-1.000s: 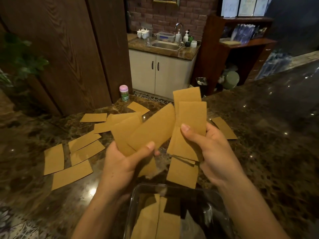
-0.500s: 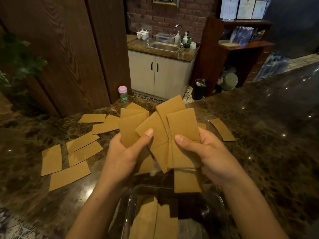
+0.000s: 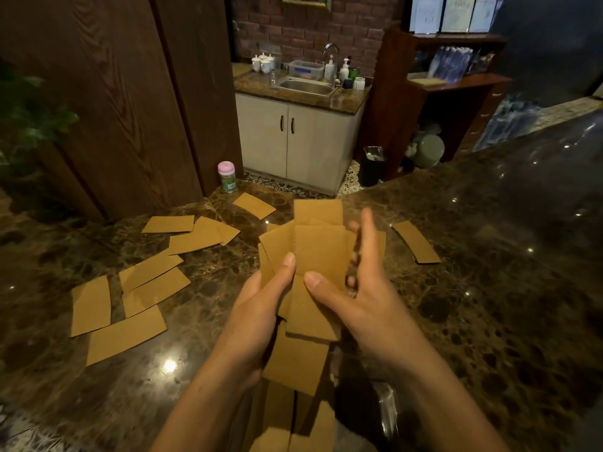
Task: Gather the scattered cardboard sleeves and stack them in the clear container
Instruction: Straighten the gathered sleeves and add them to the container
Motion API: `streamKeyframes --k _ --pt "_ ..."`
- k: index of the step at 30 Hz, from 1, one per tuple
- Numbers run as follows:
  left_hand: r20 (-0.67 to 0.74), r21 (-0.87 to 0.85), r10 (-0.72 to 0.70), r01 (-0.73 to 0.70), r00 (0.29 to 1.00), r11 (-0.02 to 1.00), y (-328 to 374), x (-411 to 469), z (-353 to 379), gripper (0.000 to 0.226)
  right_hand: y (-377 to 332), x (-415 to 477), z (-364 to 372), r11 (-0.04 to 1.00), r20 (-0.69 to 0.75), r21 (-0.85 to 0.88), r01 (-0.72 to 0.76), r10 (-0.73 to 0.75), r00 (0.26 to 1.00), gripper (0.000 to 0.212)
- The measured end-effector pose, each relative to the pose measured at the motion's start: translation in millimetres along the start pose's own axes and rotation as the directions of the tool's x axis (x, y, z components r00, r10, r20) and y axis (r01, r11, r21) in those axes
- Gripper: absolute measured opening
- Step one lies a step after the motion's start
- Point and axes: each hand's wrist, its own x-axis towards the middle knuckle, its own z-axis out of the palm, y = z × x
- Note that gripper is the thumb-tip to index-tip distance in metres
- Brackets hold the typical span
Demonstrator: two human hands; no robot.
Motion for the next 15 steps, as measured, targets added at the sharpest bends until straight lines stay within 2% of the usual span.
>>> streamKeyframes --k 2,4,6,7,9,11,15 --pt "0.033 0.003 -0.053 0.053 0.998 0.999 -2 -3 -2 0.033 -4 0 -13 0.999 -0.001 -0.028 0.024 -0.024 1.000 0.122" --pt "0.058 -0.064 -0.071 0.075 0.996 0.995 -2 -6 1 0.035 -8 0 -16 0.991 -0.014 0.132 -0.023 0.025 1.000 0.123" --pt "0.011 -0.093 -0.008 0.009 1.000 0.996 -3 -6 5 0.032 -5 -3 -10 0.940 -0.101 0.330 -0.085 0.124 0.987 0.119" --pt "-0.034 -0.088 0.033 -0.036 0.999 0.995 -4 -6 7 0.026 -2 -6 -6 0.914 -0.117 0.391 -0.105 0.163 0.980 0.110" --pt "-0.104 -0.053 0.093 -0.099 0.990 0.994 -5 -3 7 0.015 0 -13 1 0.883 -0.065 0.442 -0.157 0.206 0.976 0.075" --pt "-0.105 -0.021 0.097 -0.100 0.990 0.995 -5 -2 6 0.014 1 -17 4 0.848 0.005 0.484 -0.215 0.243 0.970 0.047" --pt "-0.009 -0.134 0.037 -0.038 0.999 0.990 1 -6 1 0.026 5 -14 0 0.742 -0.091 0.646 -0.179 0.308 0.947 0.034"
